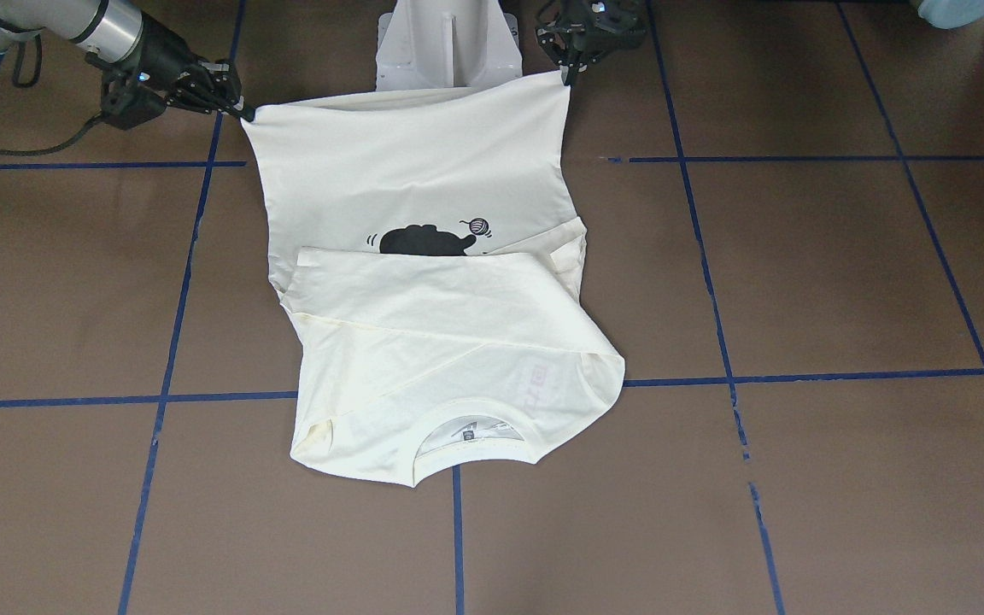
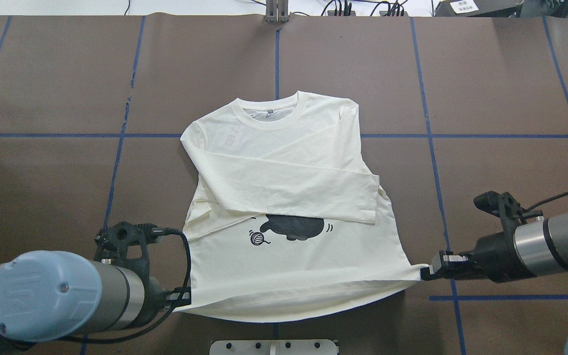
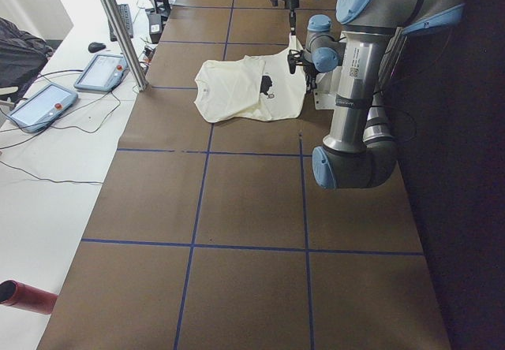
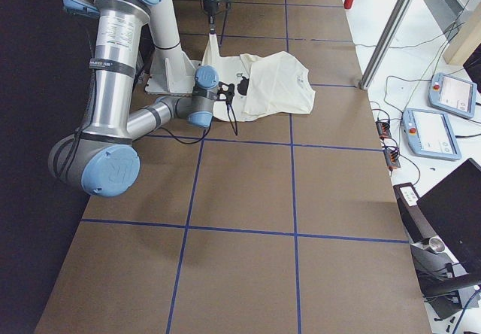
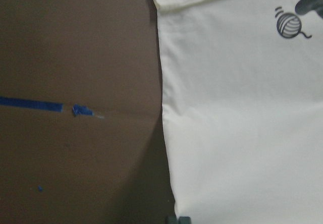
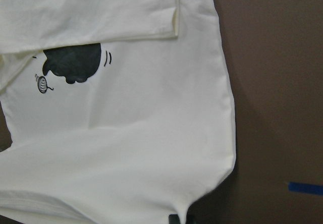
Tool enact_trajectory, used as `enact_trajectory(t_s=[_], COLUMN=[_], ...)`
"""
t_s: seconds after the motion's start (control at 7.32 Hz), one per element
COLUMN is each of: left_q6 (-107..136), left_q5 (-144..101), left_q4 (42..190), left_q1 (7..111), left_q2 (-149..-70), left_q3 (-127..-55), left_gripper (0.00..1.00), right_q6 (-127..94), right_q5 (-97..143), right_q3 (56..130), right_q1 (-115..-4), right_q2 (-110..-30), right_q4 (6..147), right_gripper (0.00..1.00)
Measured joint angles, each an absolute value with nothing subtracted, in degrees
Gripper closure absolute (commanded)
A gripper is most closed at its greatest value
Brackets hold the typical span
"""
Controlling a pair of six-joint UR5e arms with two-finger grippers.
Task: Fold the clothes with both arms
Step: 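Lift the hem with both grippers and fold it toward the collar, then lay the hem down near the collar with both grippers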
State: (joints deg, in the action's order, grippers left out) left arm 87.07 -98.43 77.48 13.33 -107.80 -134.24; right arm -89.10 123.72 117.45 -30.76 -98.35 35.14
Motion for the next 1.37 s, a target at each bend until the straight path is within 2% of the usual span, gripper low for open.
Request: enact_trajectory(t_s=[0.41, 0.68, 1.09, 1.37], left_q6=[81.34, 78.8, 74.82, 75.05], left_q5=[-101.17, -101.69, -101.65, -101.48], left_q4=[77.7, 77.92, 82.11, 87.02], left_q1=[21.93, 26.65, 33.08, 35.07], left_q2=[-109.67, -111.6, -114.02, -114.39], left_q3=[-132.9, -129.21, -120.0, -114.55], left_gripper=[1.0, 1.0, 1.0, 1.0], right_q6=[-88.93, -87.19, -80.12, -78.96], right_q5=[128.6, 128.72, 127.81, 125.25], right_q3=[106.75, 98.12, 85.79, 82.86], right_q1=[-42.81, -47.5, -50.7, -50.99], right_q2=[-79.85, -68.94, -62.56, -61.71], right_q4=[38.02, 41.32, 42.0, 41.97], right_gripper=[1.0, 1.0, 1.0, 1.0])
